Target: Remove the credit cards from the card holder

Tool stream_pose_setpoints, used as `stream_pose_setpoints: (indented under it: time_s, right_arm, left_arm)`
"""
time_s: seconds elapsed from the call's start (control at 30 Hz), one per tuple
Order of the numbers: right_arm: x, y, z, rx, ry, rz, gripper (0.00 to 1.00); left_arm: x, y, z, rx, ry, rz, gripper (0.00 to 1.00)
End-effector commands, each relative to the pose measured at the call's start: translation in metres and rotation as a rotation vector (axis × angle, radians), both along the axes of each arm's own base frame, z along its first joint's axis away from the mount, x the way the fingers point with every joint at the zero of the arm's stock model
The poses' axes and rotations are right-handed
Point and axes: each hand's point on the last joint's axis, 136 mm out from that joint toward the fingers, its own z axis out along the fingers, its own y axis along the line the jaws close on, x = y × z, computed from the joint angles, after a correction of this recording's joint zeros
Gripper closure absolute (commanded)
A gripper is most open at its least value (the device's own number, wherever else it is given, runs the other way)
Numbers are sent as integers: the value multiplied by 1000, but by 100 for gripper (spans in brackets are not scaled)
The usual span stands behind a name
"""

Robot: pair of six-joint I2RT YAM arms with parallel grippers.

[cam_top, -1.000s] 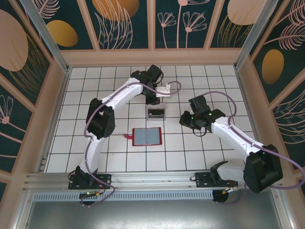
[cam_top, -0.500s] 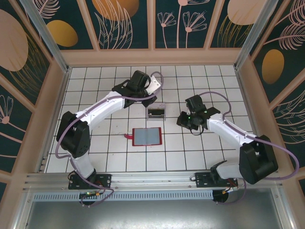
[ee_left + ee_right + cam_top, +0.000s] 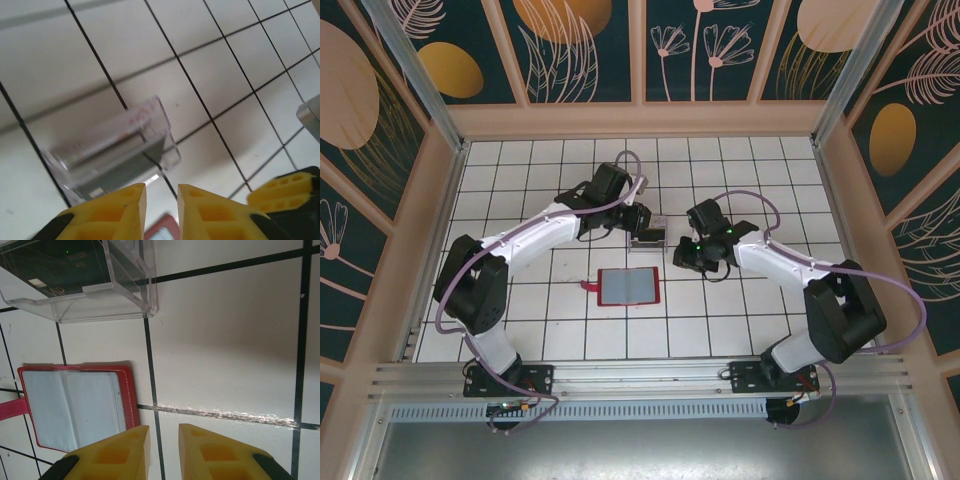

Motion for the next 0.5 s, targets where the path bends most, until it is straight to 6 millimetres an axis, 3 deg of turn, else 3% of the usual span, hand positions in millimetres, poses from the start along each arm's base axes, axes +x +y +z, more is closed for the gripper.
stream_pose_setpoints:
  time_s: [0.0, 0.23, 0.47]
  right_arm:
    - [9, 7, 10, 19, -31, 8, 77]
    - [11, 6, 8, 1, -30, 18, 77]
    - [9, 5, 8, 2, -29, 23, 77]
  left_arm:
    - [-29, -14, -6, -120, 204, 62, 77]
    - [-95, -20, -67, 10, 335, 40, 77]
    - [-119, -3, -105, 138, 383, 58, 78]
